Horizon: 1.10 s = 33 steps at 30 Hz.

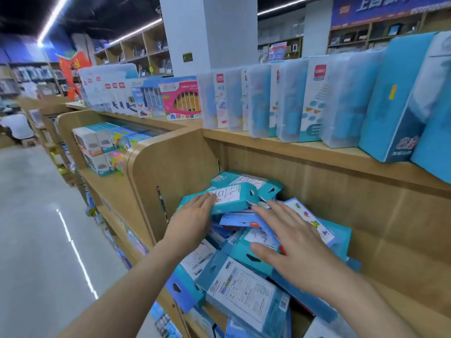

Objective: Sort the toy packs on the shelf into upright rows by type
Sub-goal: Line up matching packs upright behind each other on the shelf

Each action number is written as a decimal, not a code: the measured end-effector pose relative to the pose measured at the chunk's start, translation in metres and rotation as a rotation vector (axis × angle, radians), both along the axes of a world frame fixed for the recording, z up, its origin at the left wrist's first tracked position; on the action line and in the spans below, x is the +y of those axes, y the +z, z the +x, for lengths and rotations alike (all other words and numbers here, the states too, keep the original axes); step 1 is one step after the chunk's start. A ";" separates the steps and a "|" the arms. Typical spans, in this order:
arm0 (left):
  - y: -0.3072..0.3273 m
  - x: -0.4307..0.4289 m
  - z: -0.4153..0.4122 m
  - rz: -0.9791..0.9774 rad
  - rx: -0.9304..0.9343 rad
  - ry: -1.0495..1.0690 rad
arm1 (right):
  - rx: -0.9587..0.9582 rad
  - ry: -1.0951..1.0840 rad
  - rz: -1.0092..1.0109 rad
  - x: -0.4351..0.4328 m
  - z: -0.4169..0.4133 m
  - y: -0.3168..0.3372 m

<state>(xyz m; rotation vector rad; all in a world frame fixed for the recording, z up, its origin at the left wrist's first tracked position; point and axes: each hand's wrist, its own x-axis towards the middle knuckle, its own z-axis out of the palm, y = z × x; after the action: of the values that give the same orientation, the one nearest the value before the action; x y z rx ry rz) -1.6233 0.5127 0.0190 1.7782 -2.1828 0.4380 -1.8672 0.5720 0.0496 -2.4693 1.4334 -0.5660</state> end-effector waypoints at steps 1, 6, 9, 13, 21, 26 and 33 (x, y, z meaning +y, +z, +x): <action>0.005 0.005 0.002 -0.040 0.035 -0.020 | -0.025 -0.009 0.002 0.000 -0.002 0.001; 0.047 0.062 0.002 0.017 1.237 -0.006 | -0.296 -0.035 -0.019 0.011 0.007 0.022; 0.064 0.102 -0.004 0.268 1.830 -0.129 | -0.636 0.007 0.157 0.024 0.030 0.033; 0.066 0.131 -0.002 0.350 1.877 -0.242 | -1.010 0.153 0.434 0.039 0.059 0.040; 0.064 0.153 0.024 0.325 1.638 -0.224 | -1.045 0.073 0.502 0.061 0.095 0.027; 0.084 0.136 0.053 0.109 1.559 -0.186 | -0.912 0.068 0.534 0.072 0.107 0.013; 0.065 0.128 0.050 0.183 1.584 -0.209 | -0.909 0.119 0.580 0.076 0.109 0.012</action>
<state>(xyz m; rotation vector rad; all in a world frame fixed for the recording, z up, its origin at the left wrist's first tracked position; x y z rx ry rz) -1.5733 0.6411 0.0843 1.1057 -1.1411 -0.9456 -1.7580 0.6477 0.0615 -1.4983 0.8856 -0.9181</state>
